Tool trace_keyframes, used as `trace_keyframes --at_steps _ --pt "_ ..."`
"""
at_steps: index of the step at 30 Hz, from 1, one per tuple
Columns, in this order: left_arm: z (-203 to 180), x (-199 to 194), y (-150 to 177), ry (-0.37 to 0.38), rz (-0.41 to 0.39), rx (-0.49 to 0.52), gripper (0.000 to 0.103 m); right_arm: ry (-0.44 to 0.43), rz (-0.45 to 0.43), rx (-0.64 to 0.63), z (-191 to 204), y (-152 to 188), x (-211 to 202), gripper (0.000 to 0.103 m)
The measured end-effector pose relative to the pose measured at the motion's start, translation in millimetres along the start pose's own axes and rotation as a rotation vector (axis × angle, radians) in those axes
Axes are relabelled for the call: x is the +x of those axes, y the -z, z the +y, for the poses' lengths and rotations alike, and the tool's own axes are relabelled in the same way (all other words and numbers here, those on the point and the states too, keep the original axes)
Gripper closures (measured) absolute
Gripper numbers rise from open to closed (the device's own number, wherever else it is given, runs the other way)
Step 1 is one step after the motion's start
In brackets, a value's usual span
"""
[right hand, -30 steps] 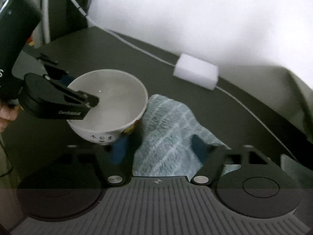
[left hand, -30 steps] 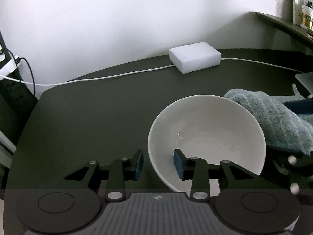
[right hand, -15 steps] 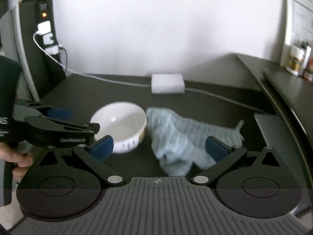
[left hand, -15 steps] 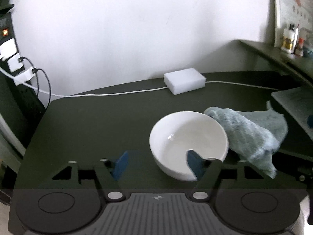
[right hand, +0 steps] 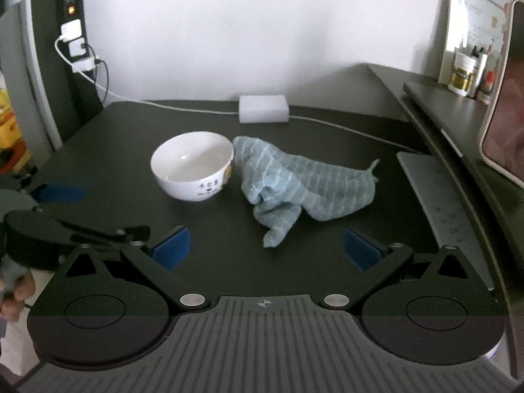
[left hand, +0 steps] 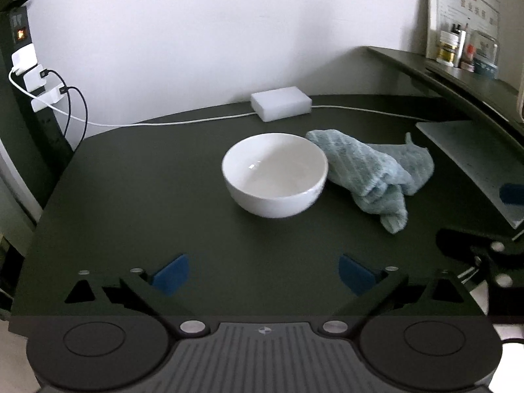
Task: Clean bowl
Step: 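Release the bowl and the towel onto the desk, opening both grippers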
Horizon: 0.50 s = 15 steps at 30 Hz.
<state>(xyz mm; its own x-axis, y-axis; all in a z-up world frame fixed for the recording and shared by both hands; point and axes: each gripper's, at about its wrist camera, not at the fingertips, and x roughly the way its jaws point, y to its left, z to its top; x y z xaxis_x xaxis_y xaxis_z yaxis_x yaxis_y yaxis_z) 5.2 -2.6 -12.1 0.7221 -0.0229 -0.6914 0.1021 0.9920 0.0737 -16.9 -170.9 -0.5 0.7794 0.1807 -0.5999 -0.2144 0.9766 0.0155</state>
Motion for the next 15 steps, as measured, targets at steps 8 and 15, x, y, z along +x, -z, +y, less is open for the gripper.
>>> trace_keyframes --at_steps 8,15 --pt "-1.3 -9.8 -3.7 -0.021 -0.029 -0.022 0.002 -0.005 -0.028 0.008 -4.3 -5.4 -4.9 0.000" --pt "0.0 -11.0 -4.8 -0.040 -0.043 -0.024 0.001 -0.002 -0.039 -0.013 -1.8 -7.2 -3.8 0.000"
